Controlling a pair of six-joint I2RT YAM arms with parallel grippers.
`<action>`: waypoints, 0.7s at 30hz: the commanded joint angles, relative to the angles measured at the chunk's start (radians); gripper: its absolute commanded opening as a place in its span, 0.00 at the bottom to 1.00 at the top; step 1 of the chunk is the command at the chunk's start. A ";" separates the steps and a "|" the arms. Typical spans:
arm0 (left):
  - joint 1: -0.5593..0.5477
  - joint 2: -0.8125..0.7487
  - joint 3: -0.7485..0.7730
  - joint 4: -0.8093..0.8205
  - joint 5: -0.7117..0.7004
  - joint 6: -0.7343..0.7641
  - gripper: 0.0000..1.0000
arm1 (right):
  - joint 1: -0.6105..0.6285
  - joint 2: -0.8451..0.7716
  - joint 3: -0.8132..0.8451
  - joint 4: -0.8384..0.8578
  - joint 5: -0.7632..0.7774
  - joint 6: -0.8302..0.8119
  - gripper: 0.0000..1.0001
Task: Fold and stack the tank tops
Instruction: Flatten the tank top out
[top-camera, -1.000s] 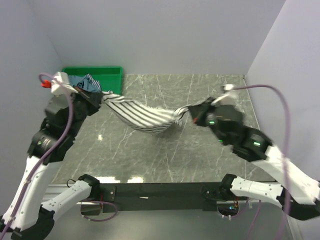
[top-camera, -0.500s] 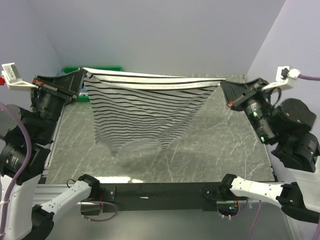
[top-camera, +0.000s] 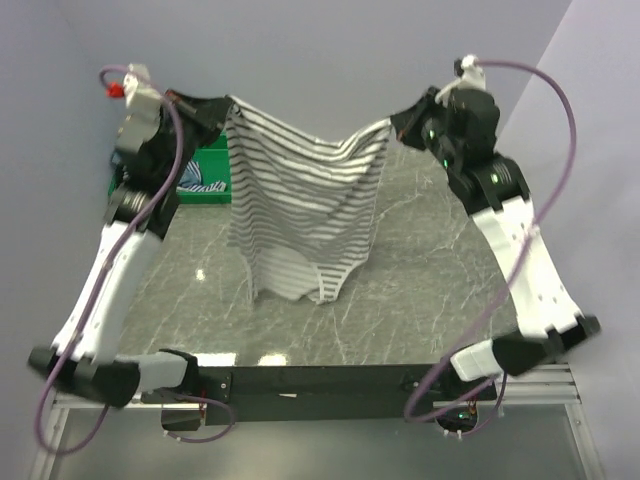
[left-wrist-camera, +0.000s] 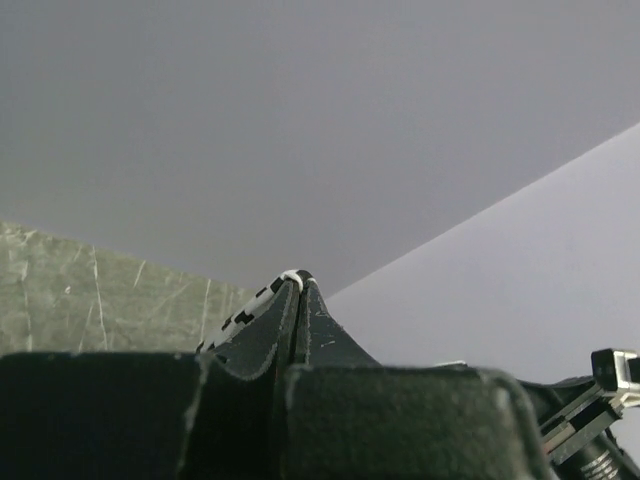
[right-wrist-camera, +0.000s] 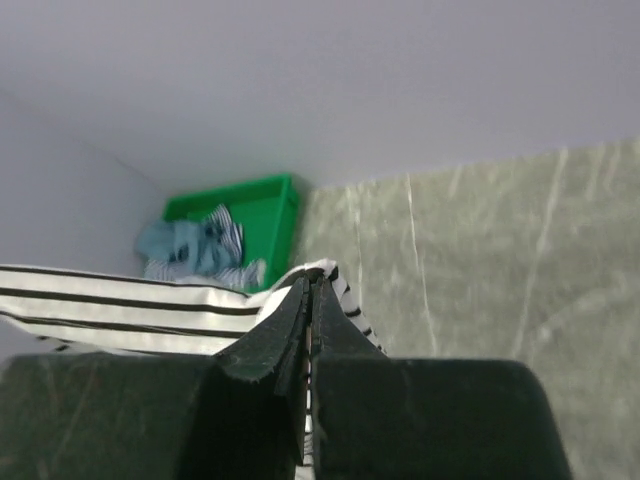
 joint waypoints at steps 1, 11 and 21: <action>0.088 0.125 0.127 0.252 0.222 -0.051 0.01 | -0.096 0.113 0.239 0.176 -0.139 -0.007 0.00; 0.199 0.375 0.504 0.170 0.462 -0.082 0.01 | -0.184 0.239 0.530 0.125 -0.206 0.044 0.00; 0.179 0.072 -0.470 0.175 0.481 -0.180 0.01 | -0.184 -0.383 -0.880 0.226 -0.209 0.272 0.00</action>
